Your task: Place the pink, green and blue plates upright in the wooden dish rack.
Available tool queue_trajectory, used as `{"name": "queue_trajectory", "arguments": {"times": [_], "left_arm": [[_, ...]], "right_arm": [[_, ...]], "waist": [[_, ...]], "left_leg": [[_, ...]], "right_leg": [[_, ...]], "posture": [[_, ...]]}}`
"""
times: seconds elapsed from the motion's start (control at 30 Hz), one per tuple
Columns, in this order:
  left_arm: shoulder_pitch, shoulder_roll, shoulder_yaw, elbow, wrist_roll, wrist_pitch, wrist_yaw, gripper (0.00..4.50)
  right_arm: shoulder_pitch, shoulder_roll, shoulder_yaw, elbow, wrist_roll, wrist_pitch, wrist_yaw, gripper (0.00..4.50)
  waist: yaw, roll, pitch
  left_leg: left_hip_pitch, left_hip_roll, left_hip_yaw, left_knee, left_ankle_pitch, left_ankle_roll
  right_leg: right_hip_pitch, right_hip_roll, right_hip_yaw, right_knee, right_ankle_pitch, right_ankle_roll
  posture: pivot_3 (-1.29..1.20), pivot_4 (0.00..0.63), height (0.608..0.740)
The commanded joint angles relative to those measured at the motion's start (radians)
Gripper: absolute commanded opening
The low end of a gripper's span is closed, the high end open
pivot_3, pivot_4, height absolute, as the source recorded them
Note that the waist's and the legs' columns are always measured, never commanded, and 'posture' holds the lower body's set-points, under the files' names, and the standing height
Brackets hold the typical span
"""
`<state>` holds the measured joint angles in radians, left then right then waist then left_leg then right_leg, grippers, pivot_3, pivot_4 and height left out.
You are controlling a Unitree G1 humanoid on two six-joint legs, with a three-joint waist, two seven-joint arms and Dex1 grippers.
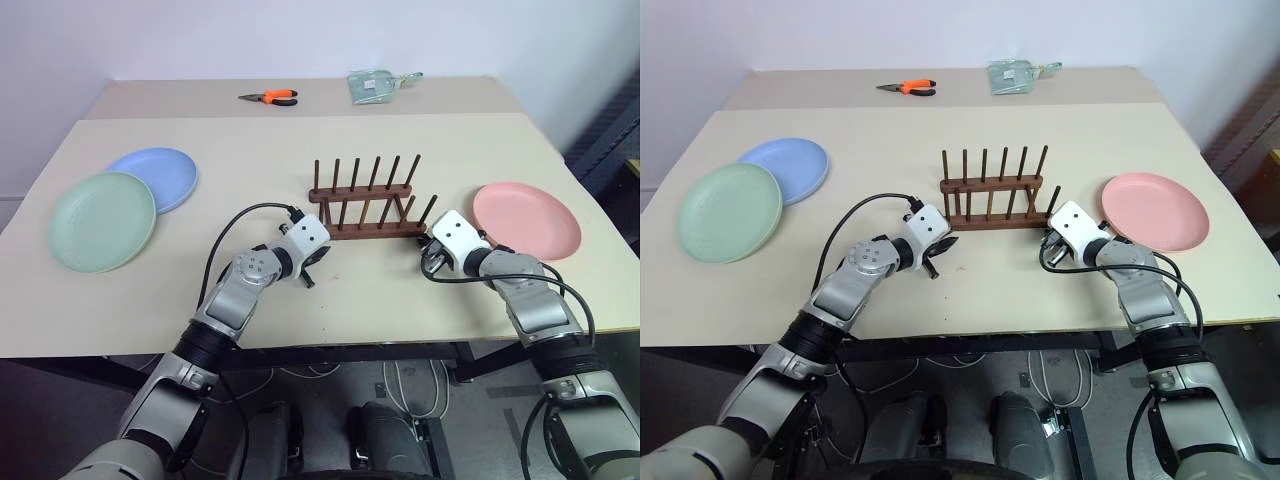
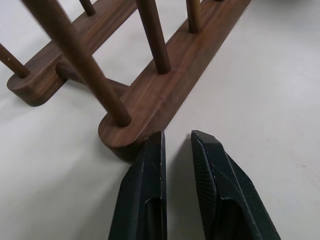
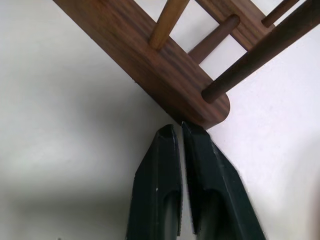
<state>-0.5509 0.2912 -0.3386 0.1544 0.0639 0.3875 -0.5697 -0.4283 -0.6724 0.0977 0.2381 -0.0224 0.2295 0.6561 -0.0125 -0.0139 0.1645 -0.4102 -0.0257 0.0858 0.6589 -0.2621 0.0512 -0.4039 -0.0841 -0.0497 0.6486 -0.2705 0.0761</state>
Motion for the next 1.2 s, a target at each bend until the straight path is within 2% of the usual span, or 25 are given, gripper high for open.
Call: {"name": "queue_trajectory", "arguments": {"times": [0.03,0.13,0.3,0.47,0.57,0.77,0.9,1.0,1.07,1.13,1.2], "left_arm": [[0.035,0.025,0.026,-0.049,0.0,0.018,-0.007,0.83],[0.067,0.05,0.042,-0.13,-0.035,0.012,-0.048,0.83],[0.107,0.072,0.044,-0.27,-0.113,0.011,-0.144,0.83],[0.103,0.067,0.033,-0.332,-0.159,0.01,-0.204,0.83],[0.103,0.068,0.029,-0.359,-0.168,0.025,-0.218,0.83],[0.131,0.083,0.032,-0.387,-0.165,0.037,-0.213,0.83],[0.152,0.097,0.056,-0.403,-0.178,0.058,-0.206,0.83],[0.168,0.115,0.079,-0.41,-0.192,0.064,-0.21,0.83],[0.179,0.127,0.093,-0.414,-0.203,0.069,-0.213,0.83],[0.187,0.145,0.104,-0.408,-0.211,0.066,-0.222,0.83],[0.189,0.155,0.108,-0.404,-0.216,0.059,-0.227,0.83]], "right_arm": [[0.033,-0.07,-0.103,-0.103,0.036,0.043,0.018,2.38],[0.077,-0.155,-0.174,-0.15,0.013,0.065,0.004,3.84],[0.115,-0.231,-0.172,-0.058,-0.064,0.046,-0.037,3.84],[0.039,-0.193,-0.124,0.143,-0.115,-0.017,-0.094,3.84],[-0.023,-0.166,-0.118,0.262,-0.106,-0.04,-0.104,3.01],[-0.072,-0.162,-0.109,0.33,-0.117,-0.113,-0.107,0.04],[-0.078,-0.162,-0.184,0.176,-0.023,-0.174,-0.073,0.04],[-0.106,-0.144,-0.271,0.01,0.117,-0.112,-0.027,0.04],[-0.157,-0.121,-0.358,-0.107,0.299,0.039,0.01,0.04],[-0.241,-0.088,-0.475,-0.225,0.619,0.295,0.034,0.04],[-0.27,-0.072,-0.543,-0.287,0.822,0.45,0.056,0.04]], "waist": [[0.002,0.0,0.0],[0.002,0.001,0.0],[0.0,0.001,0.001],[-0.005,0.002,0.001],[-0.004,0.002,0.001],[0.002,0.002,0.001],[-0.002,0.005,0.003],[-0.005,0.009,0.005],[-0.005,0.009,0.005],[-0.002,0.009,0.006],[0.005,0.009,0.006]], "left_leg": [[0.0,0.0,0.0,0.0,0.0,0.0],[-0.001,0.0,0.0,0.0,0.0,0.0],[-0.001,0.0,0.0,-0.002,-0.001,-0.001],[-0.001,0.0,0.001,-0.002,0.0,0.0],[-0.001,0.0,0.001,-0.001,0.0,0.0],[-0.001,0.0,0.001,0.0,0.0,0.0],[-0.001,0.0,0.001,0.0,0.0,0.0],[-0.001,0.0,0.001,0.0,0.0,0.0],[-0.001,0.0,0.001,0.0,0.0,0.0],[-0.001,0.001,0.0,0.0,0.0,0.0],[-0.002,0.001,0.0,0.0,-0.001,0.002]], "right_leg": [[0.0,0.0,0.0,0.0,0.0,0.0],[0.0,-0.001,0.0,0.0,0.0,0.0],[-0.001,-0.001,-0.001,-0.001,0.0,0.0],[-0.001,-0.003,-0.003,-0.001,0.0,0.0],[-0.001,-0.004,-0.004,-0.001,0.0,0.0],[0.0,-0.004,-0.005,-0.002,0.0,0.0],[0.0,-0.004,-0.005,-0.002,0.0,0.0],[-0.001,-0.004,-0.005,-0.001,0.0,0.0],[-0.001,-0.003,-0.006,0.0,0.0,0.0],[-0.001,-0.003,-0.006,0.0,0.0,0.0],[-0.001,-0.004,-0.006,-0.001,0.0,0.0]], "posture": [[0.0,0.15,0.74],[0.0,0.15,0.74],[0.0,0.15,0.74],[0.0,0.15,0.74],[0.0,0.15,0.74],[0.0,0.15,0.74],[0.0,0.15,0.74],[0.0,0.15,0.74],[0.0,0.15,0.74],[0.0,0.15,0.74],[0.0,0.15,0.74]]}}
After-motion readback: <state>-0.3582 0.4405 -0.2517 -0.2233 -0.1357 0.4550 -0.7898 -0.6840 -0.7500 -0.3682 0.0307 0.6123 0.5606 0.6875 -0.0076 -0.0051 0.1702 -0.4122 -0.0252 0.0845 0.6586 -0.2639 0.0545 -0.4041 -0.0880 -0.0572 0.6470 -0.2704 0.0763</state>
